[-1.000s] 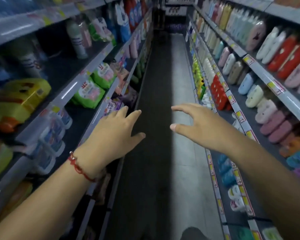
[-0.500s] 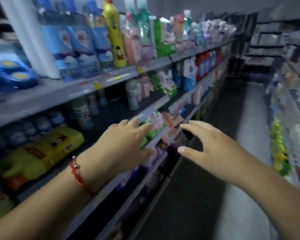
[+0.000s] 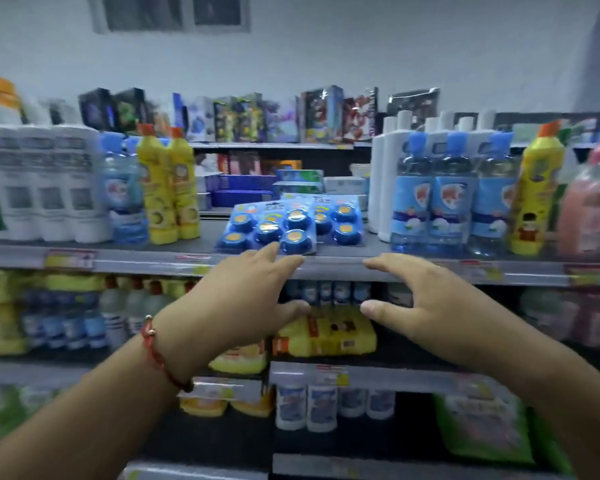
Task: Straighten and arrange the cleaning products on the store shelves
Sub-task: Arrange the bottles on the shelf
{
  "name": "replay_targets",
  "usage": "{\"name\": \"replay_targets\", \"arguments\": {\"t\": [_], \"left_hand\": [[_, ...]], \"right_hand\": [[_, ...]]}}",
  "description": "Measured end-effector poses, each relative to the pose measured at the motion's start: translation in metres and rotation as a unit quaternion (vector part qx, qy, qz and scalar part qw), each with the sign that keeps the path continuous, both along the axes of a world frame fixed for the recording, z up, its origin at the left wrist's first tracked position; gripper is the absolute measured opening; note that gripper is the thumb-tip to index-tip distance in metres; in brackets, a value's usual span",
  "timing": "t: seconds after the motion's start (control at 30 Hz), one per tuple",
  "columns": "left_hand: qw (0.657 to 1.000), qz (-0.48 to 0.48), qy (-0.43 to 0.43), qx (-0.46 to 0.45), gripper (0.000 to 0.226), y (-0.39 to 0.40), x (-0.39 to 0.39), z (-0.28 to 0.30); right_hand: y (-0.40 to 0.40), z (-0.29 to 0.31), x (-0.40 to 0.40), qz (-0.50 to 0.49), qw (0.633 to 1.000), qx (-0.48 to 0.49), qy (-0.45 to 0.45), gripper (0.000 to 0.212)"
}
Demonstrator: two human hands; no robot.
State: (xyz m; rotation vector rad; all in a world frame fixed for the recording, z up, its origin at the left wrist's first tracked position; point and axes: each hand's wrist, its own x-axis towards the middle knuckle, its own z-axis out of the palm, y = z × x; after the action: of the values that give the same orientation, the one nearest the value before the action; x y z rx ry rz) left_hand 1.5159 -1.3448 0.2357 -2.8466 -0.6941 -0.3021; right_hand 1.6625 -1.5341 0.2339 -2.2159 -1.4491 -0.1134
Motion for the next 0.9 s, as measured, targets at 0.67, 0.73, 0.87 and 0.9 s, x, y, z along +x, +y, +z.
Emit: {"name": "replay_targets", "arguments": {"t": [0.67,0.73,0.87,0.9], "left_hand": [[0.987,0.154,-0.035,0.017,0.079,0.234,-0.167,0.006],[0.988,0.146,-0.044,0.026,0.078,0.269,-0.180,0.013],[0.988,0.128,-0.069,0.059,0.079,0.330,-0.201,0.029],[0.988,0.122,-0.076,0.065,0.079,0.344,-0.204,0.032]], "right_hand": [[0.272,0.026,-0.130,0.133,0.987,0.017,-0.089,0.066],[0.310,0.034,-0.148,0.131,0.986,0.017,-0.103,0.067],[0.374,0.045,-0.175,0.128,0.985,0.023,-0.111,0.069],[0.386,0.048,-0.179,0.128,0.986,0.027,-0.105,0.069]]}}
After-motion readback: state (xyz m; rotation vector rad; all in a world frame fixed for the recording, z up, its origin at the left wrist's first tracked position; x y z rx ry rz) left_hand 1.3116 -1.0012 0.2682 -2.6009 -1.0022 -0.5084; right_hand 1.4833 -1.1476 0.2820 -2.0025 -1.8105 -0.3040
